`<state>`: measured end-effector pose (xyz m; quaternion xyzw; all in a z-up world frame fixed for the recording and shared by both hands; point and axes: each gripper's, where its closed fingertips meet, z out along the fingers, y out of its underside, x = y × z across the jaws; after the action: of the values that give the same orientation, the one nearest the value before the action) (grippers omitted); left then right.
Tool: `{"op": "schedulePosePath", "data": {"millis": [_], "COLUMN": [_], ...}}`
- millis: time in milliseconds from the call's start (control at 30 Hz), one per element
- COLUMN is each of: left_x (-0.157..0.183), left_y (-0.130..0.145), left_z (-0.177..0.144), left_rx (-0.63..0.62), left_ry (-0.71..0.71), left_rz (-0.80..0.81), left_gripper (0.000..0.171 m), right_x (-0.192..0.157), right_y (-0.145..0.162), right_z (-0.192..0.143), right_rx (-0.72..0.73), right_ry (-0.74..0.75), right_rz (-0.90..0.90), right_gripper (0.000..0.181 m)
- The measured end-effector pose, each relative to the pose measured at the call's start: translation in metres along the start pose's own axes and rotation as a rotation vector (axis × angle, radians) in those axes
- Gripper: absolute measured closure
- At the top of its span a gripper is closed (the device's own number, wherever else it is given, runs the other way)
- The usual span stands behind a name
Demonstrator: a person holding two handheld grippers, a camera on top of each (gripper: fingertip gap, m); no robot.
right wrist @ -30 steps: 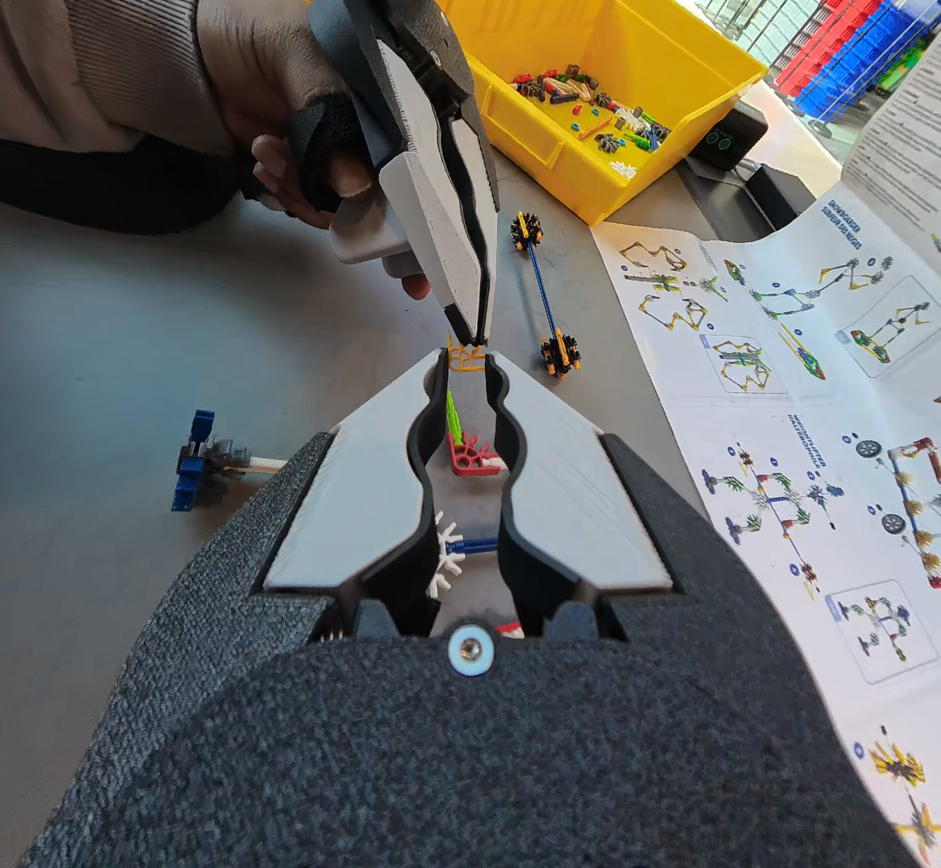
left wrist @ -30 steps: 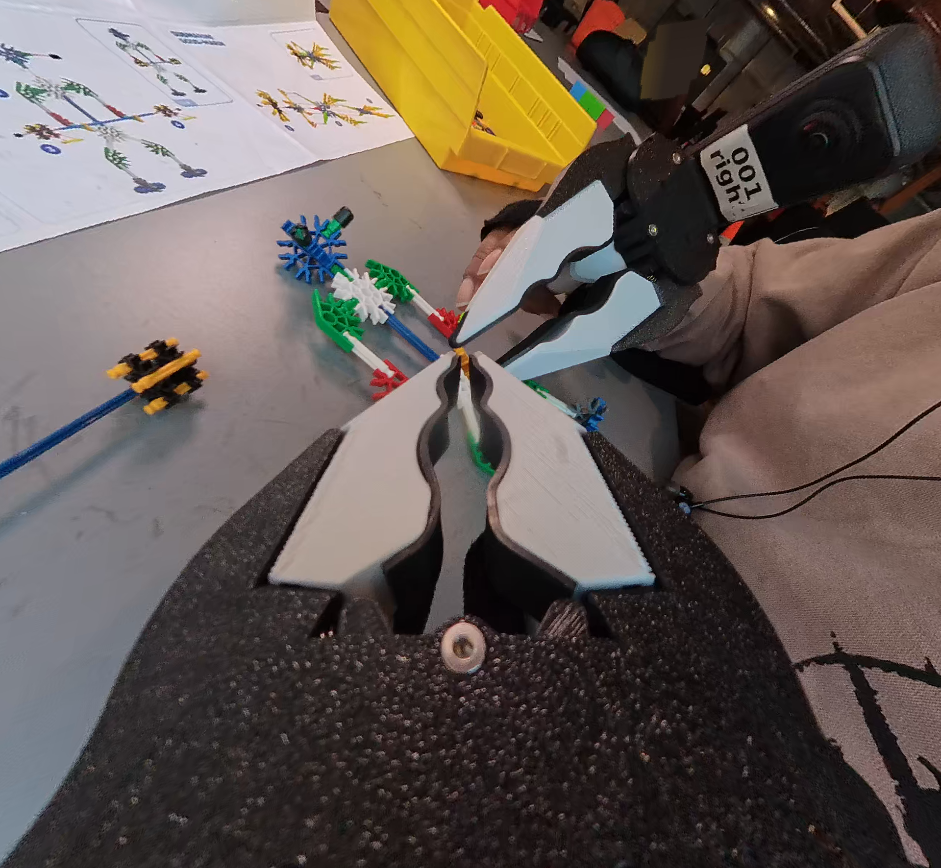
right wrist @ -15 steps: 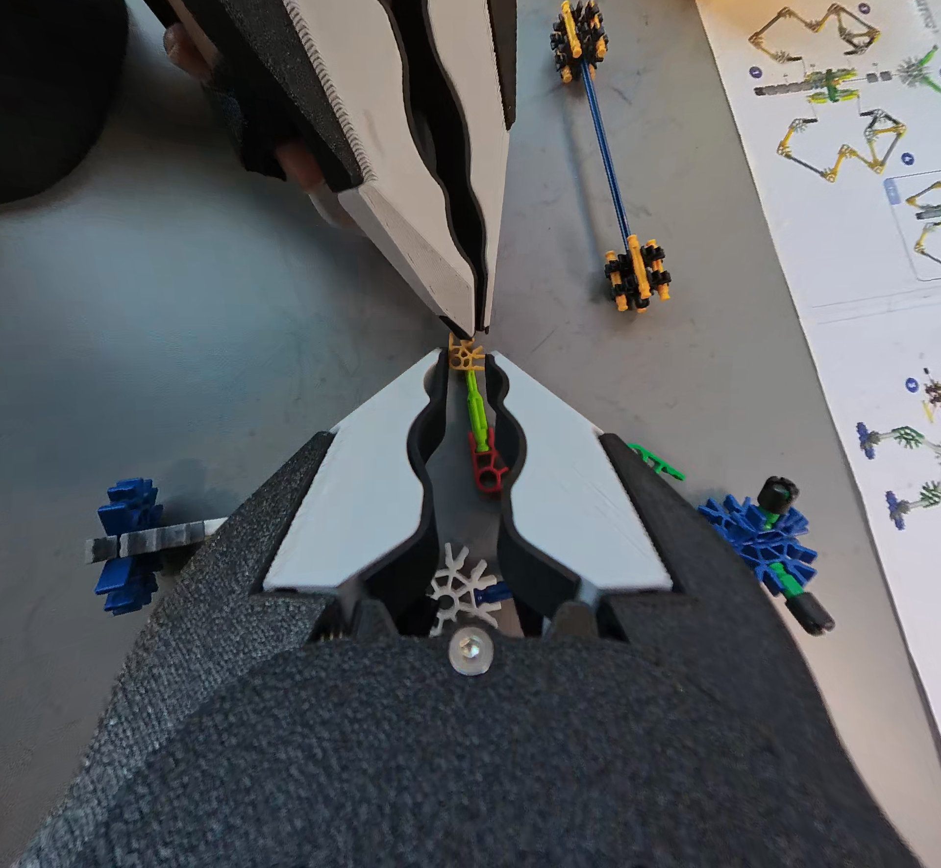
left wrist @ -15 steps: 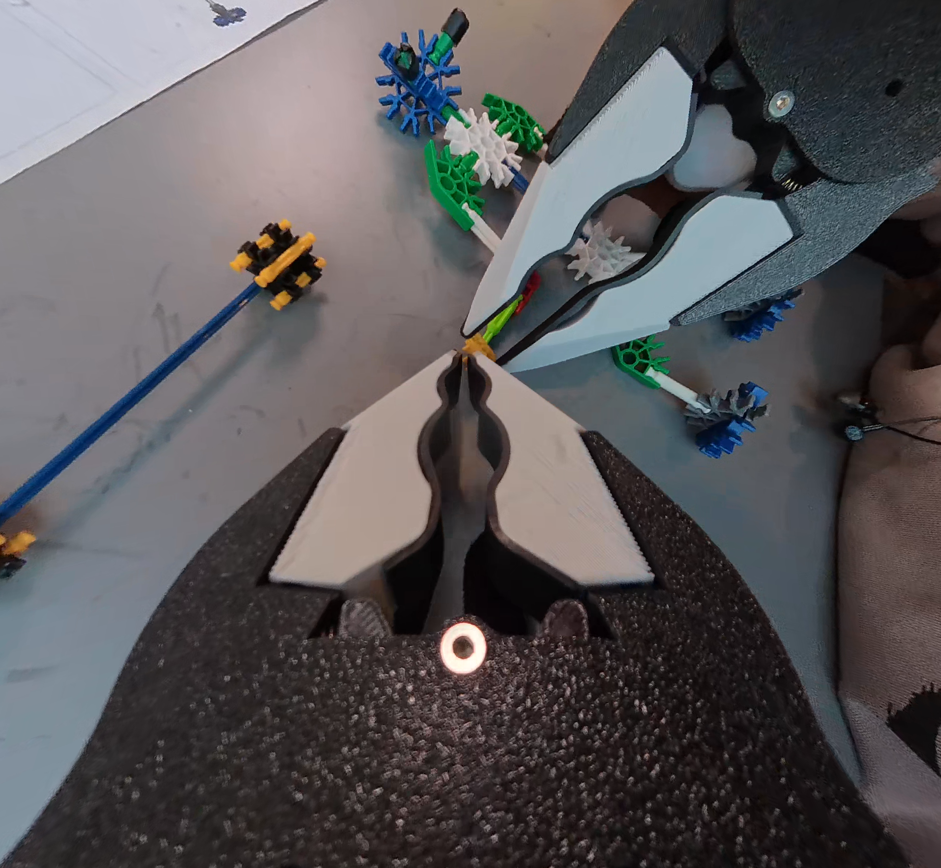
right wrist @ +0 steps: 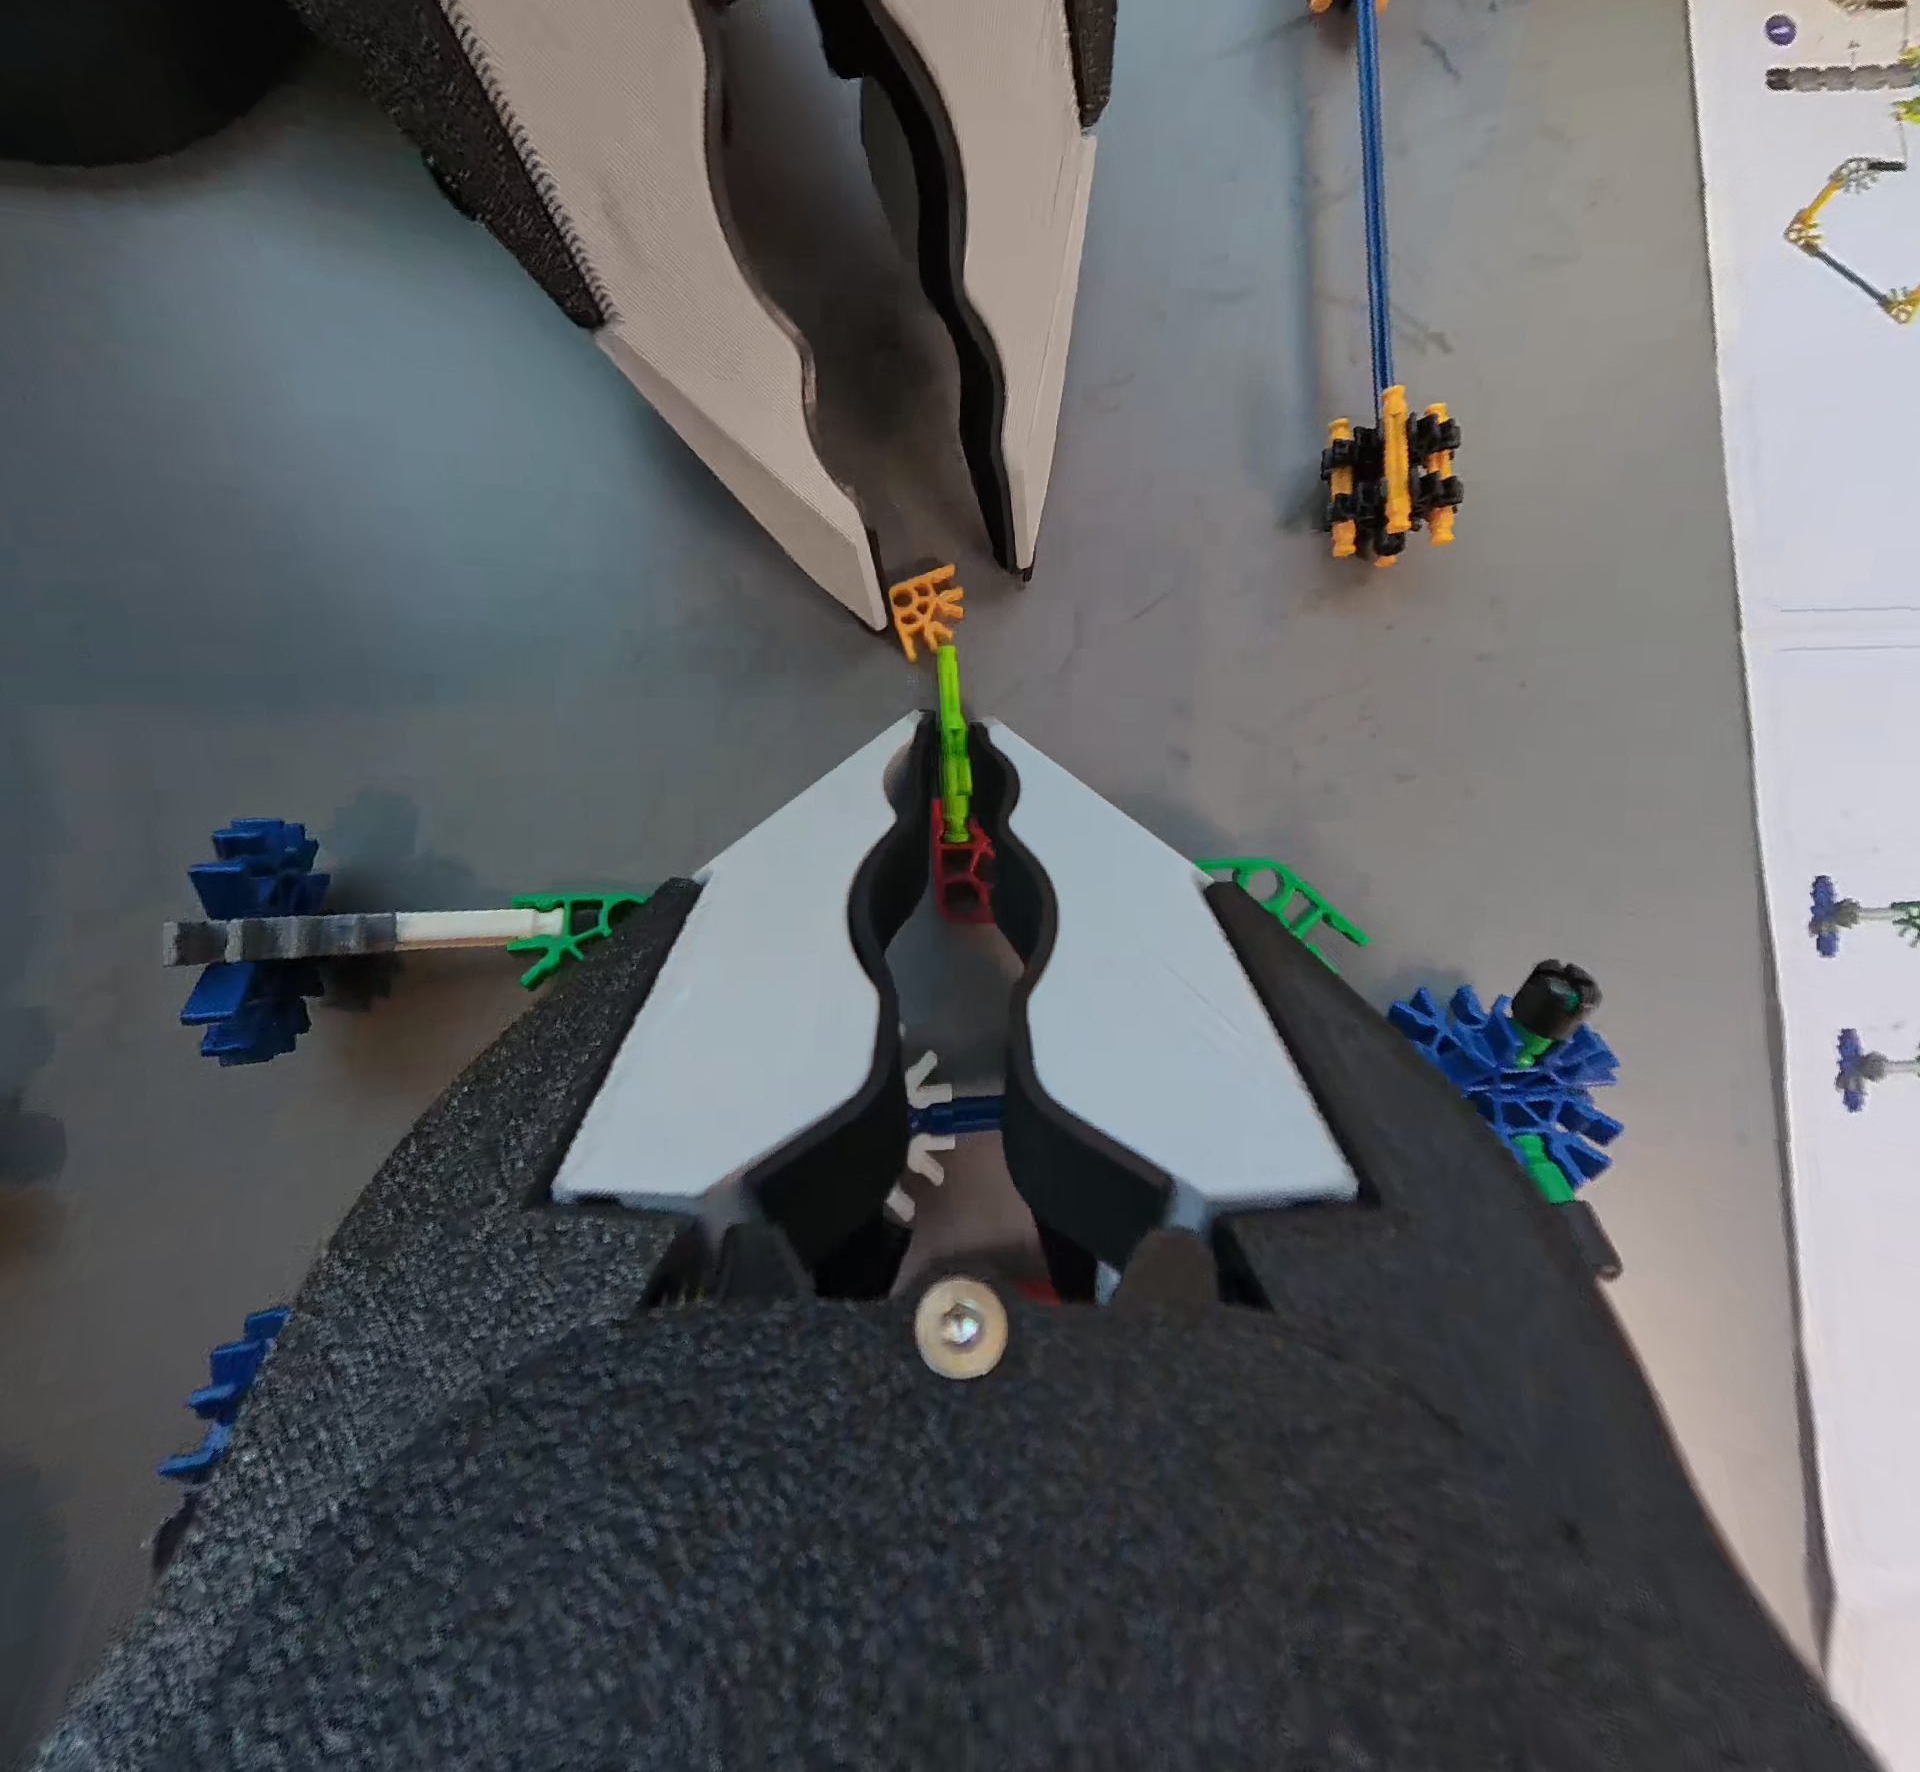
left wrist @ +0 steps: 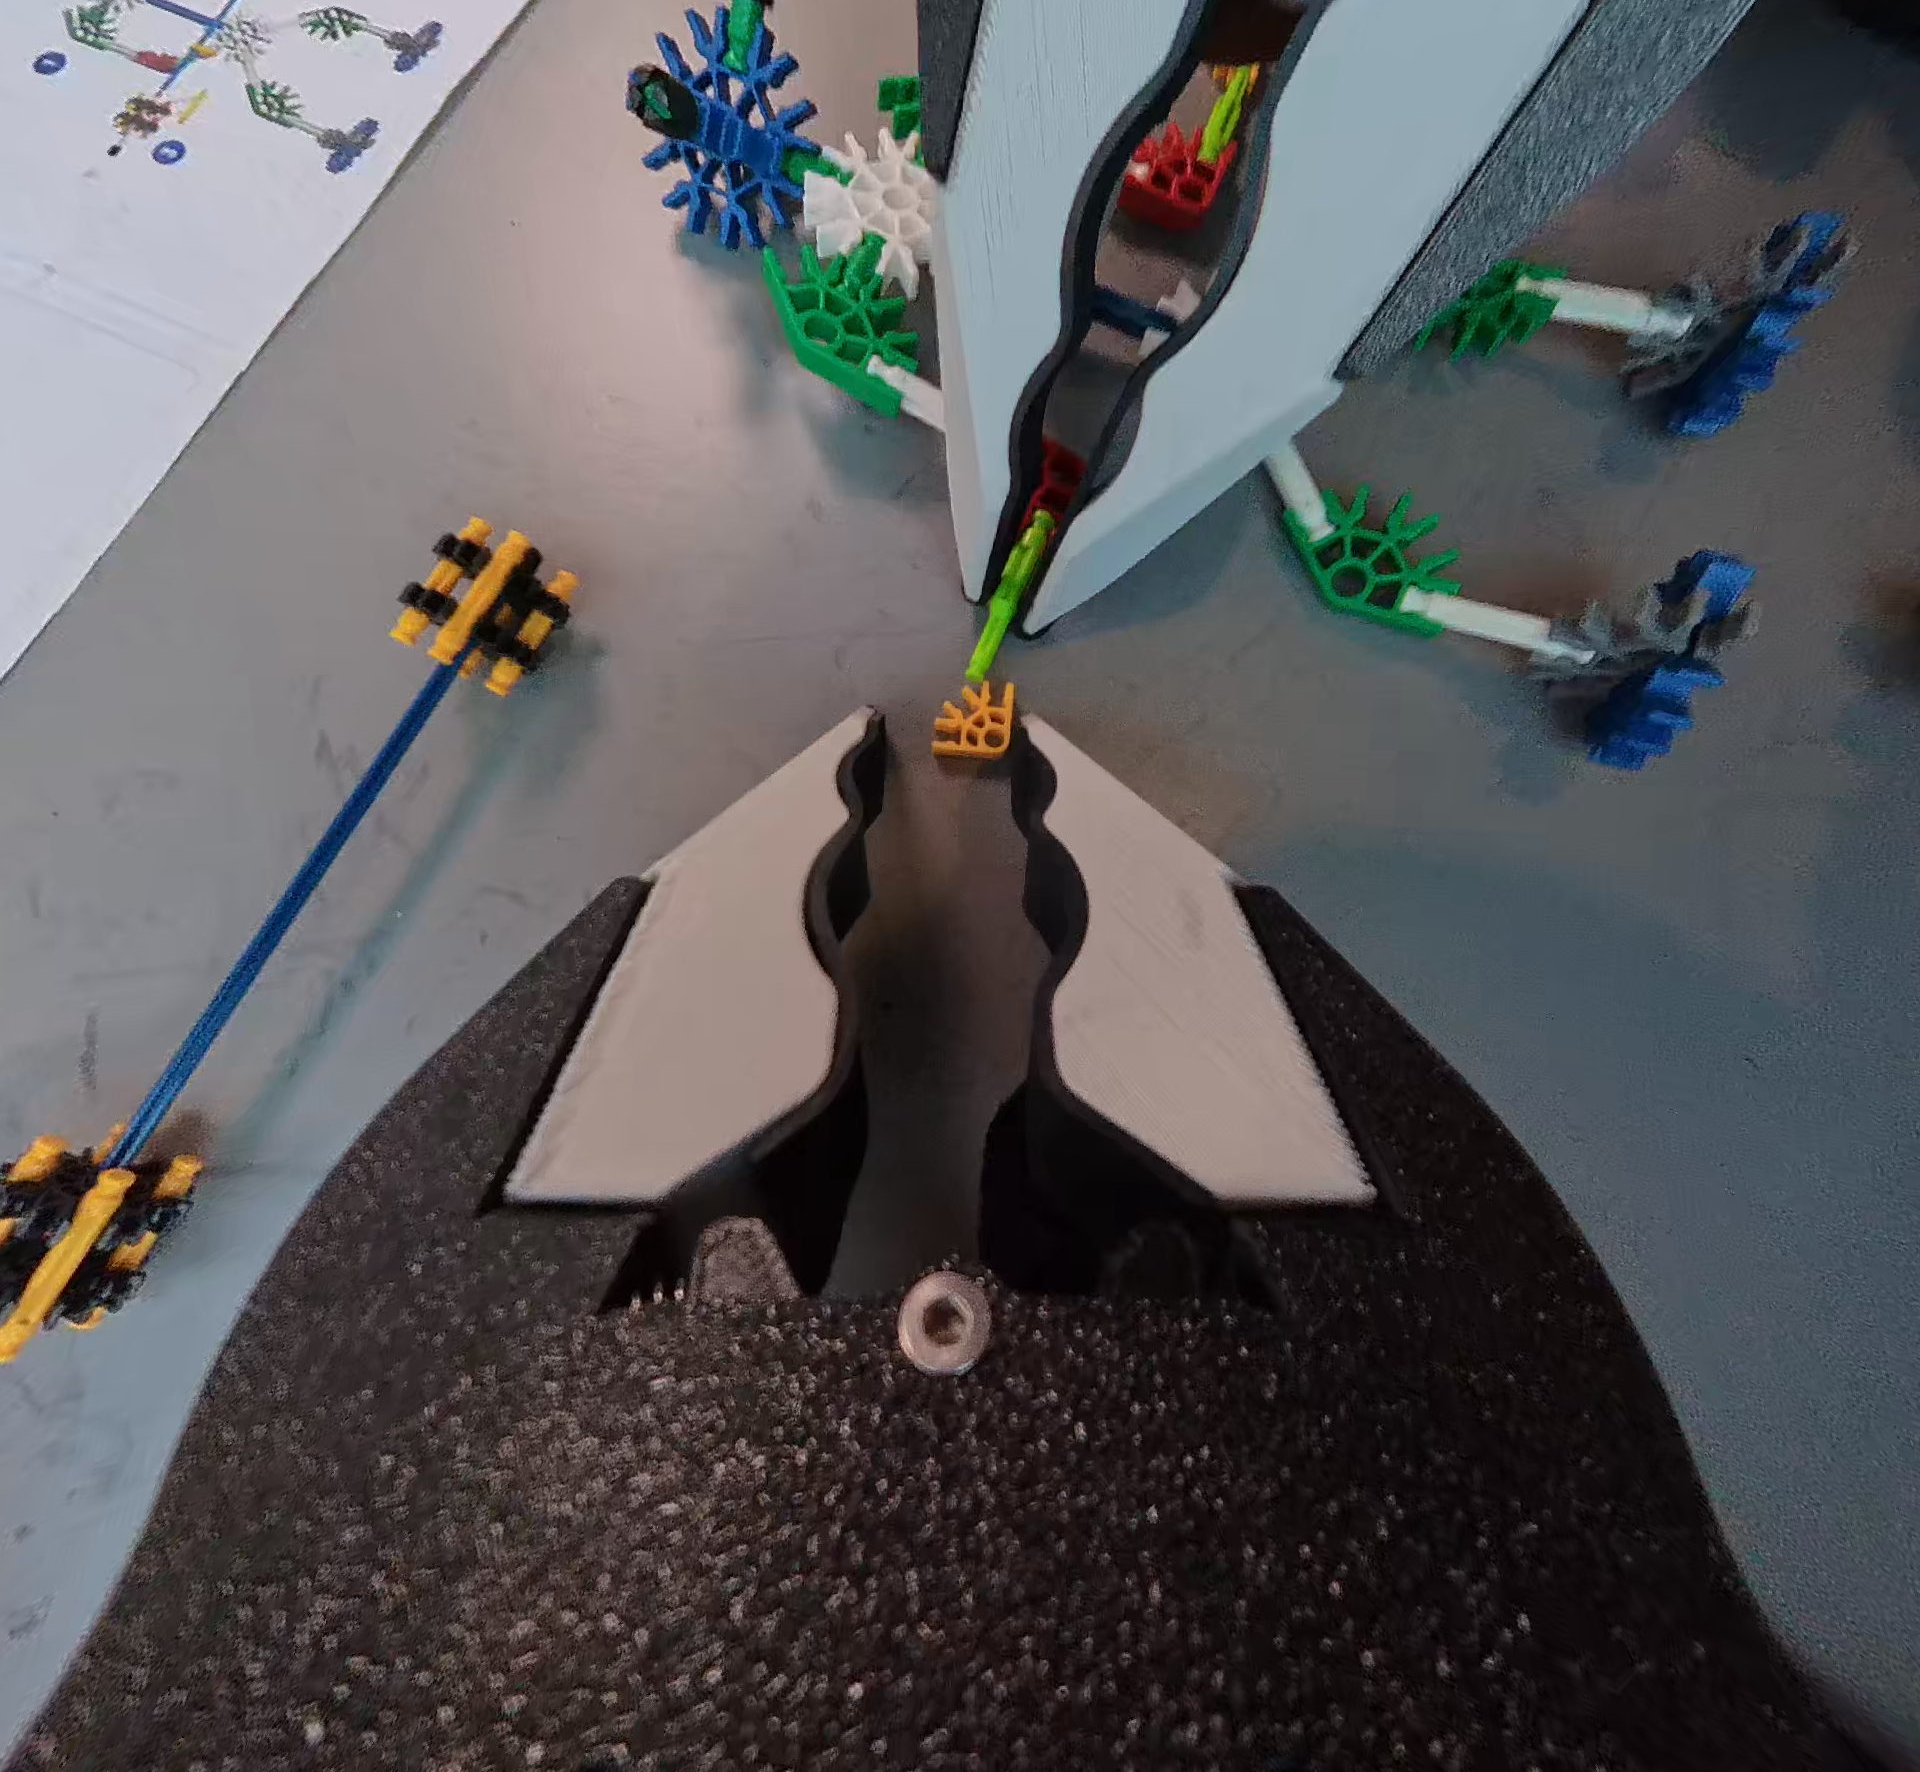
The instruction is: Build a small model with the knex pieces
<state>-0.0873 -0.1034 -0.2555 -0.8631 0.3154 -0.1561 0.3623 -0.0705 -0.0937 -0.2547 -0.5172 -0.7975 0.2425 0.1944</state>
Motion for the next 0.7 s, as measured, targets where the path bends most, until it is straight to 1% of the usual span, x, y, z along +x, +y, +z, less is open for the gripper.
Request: {"op": "schedulePosePath", "data": {"millis": [133,267,333,433,567,700], "left_x": [0.006,0.007,0.008,0.019,0.027,0.029], "left_y": [-0.001,-0.001,-0.002,-0.005,-0.017,-0.012], "left_z": [0.001,0.001,0.001,0.004,0.003,0.005], "left_rx": [0.004,0.009,0.013,0.032,0.078,0.052], "left_ry": [0.013,0.023,0.031,0.076,0.086,0.099], "left_rz": [0.037,0.043,0.054,0.104,0.156,0.161], "left_gripper": [0.156,0.157,0.157,0.157,0.157,0.158], "right_x": [-0.003,-0.006,-0.011,-0.015,-0.015,-0.017], "right_y": [0.014,0.021,0.018,0.010,0.010,0.012], "right_z": [-0.011,-0.016,-0.017,-0.018,-0.018,-0.016], "right_rx": [-0.041,-0.027,0.007,0.059,0.066,0.062], "right_ry": [-0.041,-0.082,-0.106,-0.118,-0.125,-0.129], "right_rz": [-0.118,-0.175,-0.188,-0.196,-0.198,-0.208], "right_gripper": [0.176,0.176,0.176,0.176,0.176,0.176]}}
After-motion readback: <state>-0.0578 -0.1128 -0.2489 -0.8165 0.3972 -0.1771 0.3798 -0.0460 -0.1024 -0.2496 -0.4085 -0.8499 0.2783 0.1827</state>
